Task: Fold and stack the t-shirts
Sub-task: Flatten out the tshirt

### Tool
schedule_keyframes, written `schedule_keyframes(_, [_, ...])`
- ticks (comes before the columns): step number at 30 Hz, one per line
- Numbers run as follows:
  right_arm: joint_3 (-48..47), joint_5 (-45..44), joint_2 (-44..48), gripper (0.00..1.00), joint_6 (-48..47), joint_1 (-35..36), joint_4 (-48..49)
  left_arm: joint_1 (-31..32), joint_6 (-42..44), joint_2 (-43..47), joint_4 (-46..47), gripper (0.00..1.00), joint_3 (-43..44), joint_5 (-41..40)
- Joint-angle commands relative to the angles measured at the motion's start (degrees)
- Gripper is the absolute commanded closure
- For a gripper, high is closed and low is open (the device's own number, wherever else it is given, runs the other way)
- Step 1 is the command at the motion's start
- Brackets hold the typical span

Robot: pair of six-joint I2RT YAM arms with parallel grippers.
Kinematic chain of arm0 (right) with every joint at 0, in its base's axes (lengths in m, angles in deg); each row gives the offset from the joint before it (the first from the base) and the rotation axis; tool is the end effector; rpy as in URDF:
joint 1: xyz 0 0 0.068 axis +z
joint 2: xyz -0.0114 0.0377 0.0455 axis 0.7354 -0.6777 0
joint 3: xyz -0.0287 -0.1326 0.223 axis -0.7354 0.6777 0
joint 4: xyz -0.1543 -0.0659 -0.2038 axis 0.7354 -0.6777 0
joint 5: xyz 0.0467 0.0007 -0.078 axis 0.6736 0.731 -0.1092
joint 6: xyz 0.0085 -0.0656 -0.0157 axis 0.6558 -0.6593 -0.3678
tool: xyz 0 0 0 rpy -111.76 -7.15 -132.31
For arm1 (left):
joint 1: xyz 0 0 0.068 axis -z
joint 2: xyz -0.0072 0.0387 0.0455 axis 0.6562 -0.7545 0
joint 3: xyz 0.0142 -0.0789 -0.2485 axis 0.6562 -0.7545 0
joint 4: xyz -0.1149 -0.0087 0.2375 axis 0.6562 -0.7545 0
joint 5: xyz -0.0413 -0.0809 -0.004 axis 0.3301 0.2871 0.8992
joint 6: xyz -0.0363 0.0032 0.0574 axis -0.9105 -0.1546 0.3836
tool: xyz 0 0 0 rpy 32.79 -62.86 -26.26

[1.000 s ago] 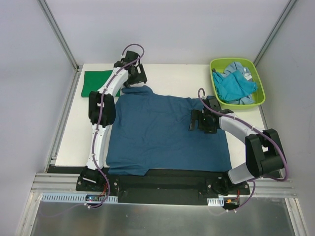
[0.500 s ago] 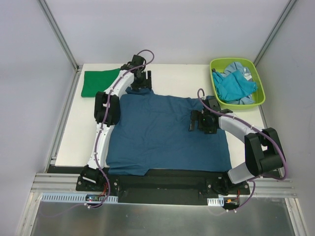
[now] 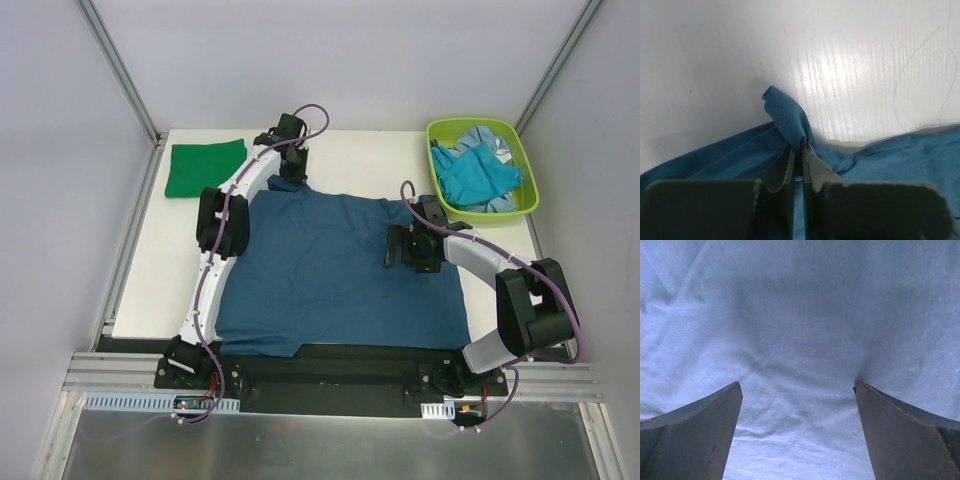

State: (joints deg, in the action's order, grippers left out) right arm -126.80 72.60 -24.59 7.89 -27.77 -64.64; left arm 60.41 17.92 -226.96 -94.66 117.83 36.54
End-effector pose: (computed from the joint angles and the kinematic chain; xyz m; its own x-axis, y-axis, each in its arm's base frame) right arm 0.2857 0.1061 0.1487 -0.8440 -0.1721 -0.5079 -0.2708 0.9543 0.1267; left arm 0.5323 -0.1953 0.1648 -0.7839 0.0799 -0.6157 0.2702 0.9367 -0.2225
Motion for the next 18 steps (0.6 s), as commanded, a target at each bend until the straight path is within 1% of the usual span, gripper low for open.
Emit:
schedule_keyframes(1, [-1.8,-1.2,0.0,0.04,-0.8,-0.5,-1.1,0.3,4.0,3.1,5.7,1.0,1.9,-2.7])
schedule_keyframes(4, [-2.0,-1.0,-0.2,0.04,-1.0,-0.6,-1.2,0.8,9.7,4.9,10.9,1.0,-0.3,-1.2])
schedule_keyframes(6, [-2.2,-1.0,-0.3,0.04,-1.1,-0.8,-1.3,2.1,16.4,5.5,13.2,0.99,-1.3,0.4])
schedule_keyframes(7, [-2.3,-1.0,-0.3,0.04,-1.1,-0.7,-1.3,2.7,20.0,5.5,13.9,0.98,-1.4,0.7])
schedule_keyframes(9, [-2.3,-1.1,-0.4,0.04,-1.2,-0.8,-1.3,4.1,25.5,4.9,14.6,0.92,-1.7,2.1])
schedule_keyframes(10, [-2.3,-1.0,-0.5,0.04,-1.1,-0.9,-1.3,4.8,28.1,4.7,14.9,0.9,-1.7,2.1])
schedule_keyframes(11, [-2.3,-1.1,-0.7,0.04,-1.1,-0.9,-1.4,5.5,29.8,4.4,15.2,0.84,-1.7,1.1])
schedule_keyframes(12, [-2.3,-1.1,-0.8,0.04,-1.1,-0.9,-1.4,6.1,30.9,4.1,16.2,0.73,-1.7,-0.9])
schedule_keyframes(14, [-2.4,-1.1,-1.2,0.04,-1.1,-0.9,-1.4,6.7,30.5,3.3,19.2,0.69,-0.6,-5.9])
schedule_keyframes(16, [-2.6,-0.7,-1.8,0.04,-1.1,-0.9,-1.5,6.7,27.4,3.3,21.2,0.35,1.6,-8.6])
schedule_keyframes(17, [-2.6,-0.5,-1.9,0.04,-1.1,-0.9,-1.6,6.6,25.8,3.9,22.1,0.35,1.6,-9.5])
schedule_keyframes(18, [-2.7,-0.2,-2.2,0.04,-1.1,-0.9,-1.6,6.5,24.4,4.5,23.1,0.33,1.0,-9.5])
